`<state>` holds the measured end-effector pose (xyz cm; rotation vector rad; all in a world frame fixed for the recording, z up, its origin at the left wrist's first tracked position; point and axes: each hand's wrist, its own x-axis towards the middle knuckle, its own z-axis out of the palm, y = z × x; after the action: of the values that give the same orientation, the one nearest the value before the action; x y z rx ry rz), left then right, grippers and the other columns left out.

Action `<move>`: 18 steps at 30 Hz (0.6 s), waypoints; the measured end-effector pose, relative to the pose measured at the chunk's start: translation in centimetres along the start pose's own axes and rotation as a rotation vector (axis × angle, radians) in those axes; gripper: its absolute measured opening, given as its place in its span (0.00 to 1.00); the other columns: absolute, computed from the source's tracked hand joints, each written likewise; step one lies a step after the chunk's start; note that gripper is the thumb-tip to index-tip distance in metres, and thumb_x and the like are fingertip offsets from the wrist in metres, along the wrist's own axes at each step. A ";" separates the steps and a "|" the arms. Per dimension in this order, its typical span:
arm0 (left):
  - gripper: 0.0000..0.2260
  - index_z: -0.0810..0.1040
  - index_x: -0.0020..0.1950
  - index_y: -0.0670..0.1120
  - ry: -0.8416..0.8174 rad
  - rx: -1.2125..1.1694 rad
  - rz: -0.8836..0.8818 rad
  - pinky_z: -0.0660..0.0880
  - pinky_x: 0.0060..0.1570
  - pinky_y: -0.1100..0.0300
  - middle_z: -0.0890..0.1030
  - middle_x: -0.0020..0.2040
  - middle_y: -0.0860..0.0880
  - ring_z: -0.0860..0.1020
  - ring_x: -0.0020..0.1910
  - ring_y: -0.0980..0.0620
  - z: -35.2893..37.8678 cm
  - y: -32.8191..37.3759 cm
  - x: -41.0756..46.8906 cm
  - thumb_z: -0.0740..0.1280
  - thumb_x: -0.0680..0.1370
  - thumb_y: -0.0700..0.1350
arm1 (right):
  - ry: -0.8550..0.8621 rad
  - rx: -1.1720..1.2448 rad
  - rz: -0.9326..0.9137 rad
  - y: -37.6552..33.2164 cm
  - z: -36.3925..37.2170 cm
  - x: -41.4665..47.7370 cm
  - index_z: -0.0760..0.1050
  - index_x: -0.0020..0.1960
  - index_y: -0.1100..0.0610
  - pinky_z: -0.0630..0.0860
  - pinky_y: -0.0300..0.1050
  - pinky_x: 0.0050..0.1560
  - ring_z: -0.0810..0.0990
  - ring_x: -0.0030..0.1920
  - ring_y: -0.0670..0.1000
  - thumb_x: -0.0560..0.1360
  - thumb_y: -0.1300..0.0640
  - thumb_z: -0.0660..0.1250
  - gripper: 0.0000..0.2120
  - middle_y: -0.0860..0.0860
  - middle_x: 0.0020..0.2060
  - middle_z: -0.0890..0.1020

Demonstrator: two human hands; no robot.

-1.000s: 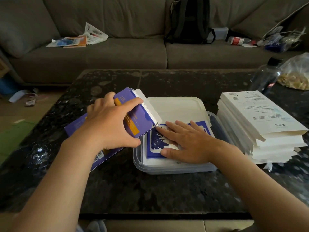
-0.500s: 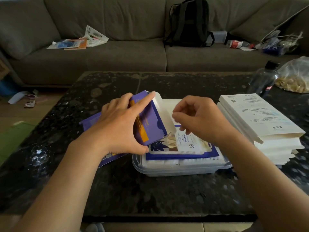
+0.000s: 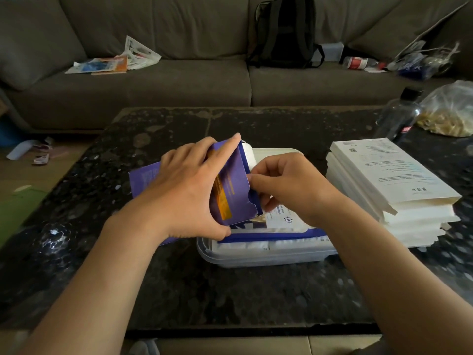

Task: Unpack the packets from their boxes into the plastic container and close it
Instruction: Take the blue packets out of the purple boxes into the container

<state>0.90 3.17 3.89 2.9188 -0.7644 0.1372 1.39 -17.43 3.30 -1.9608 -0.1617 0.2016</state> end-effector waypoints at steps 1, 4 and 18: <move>0.64 0.32 0.77 0.62 0.003 0.004 -0.001 0.57 0.75 0.47 0.50 0.77 0.54 0.55 0.76 0.49 0.0 0.0 0.0 0.76 0.58 0.70 | -0.009 0.022 0.018 0.0 0.0 0.0 0.82 0.48 0.58 0.83 0.40 0.37 0.84 0.38 0.52 0.79 0.56 0.69 0.06 0.56 0.40 0.86; 0.63 0.32 0.77 0.65 -0.007 0.006 -0.013 0.56 0.74 0.46 0.49 0.77 0.54 0.54 0.76 0.48 0.0 0.0 -0.1 0.76 0.59 0.69 | -0.009 0.044 0.042 -0.1 0.1 0.1 0.83 0.49 0.57 0.82 0.38 0.35 0.84 0.38 0.50 0.81 0.57 0.67 0.07 0.56 0.41 0.86; 0.52 0.46 0.75 0.72 -0.038 -0.031 -0.044 0.52 0.74 0.46 0.43 0.72 0.58 0.46 0.73 0.51 -0.2 -0.1 -0.5 0.77 0.61 0.67 | 0.065 0.460 0.156 0.0 0.0 0.6 0.75 0.44 0.59 0.83 0.45 0.40 0.85 0.45 0.55 0.79 0.60 0.68 0.06 0.60 0.44 0.85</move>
<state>0.49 3.56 4.02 2.9142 -0.7013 0.0647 2.00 -17.32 3.31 -1.5187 0.0773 0.2523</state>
